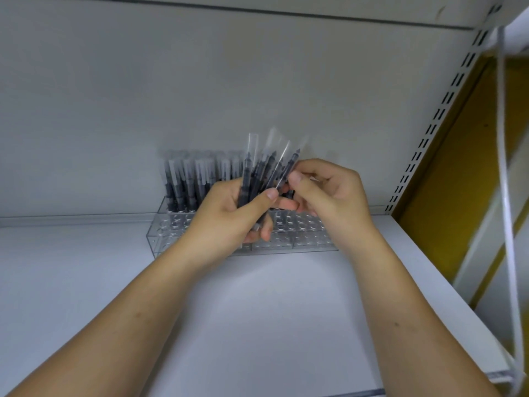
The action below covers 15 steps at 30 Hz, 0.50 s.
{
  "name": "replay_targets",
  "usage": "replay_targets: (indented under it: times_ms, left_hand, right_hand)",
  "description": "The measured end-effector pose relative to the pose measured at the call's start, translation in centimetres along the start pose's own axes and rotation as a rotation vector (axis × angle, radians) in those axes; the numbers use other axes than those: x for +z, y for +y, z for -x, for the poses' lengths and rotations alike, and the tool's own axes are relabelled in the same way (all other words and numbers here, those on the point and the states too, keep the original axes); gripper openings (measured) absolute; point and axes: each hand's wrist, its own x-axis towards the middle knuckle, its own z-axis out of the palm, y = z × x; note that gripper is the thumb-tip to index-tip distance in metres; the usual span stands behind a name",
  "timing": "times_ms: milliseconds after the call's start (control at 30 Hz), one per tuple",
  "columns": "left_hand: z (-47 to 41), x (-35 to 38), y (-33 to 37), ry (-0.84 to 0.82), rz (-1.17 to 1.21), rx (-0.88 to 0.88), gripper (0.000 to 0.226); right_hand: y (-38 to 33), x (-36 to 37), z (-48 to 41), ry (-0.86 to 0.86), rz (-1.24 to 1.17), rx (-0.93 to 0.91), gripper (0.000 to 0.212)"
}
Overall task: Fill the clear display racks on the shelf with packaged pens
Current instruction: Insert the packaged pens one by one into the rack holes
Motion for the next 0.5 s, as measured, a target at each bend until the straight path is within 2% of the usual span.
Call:
replay_targets:
  times_ms: [333,500]
  left_hand:
    - [0.11,0.11,-0.19,-0.039,-0.019,-0.003,0.022]
    - [0.08,0.18,-0.04,-0.046,0.0,-0.011,0.025]
  right_hand:
    - [0.2,0.16,-0.2,0.004,-0.063,0.075,0.009]
    - [0.63,-0.19,-0.61,0.069,-0.054,0.065,0.012]
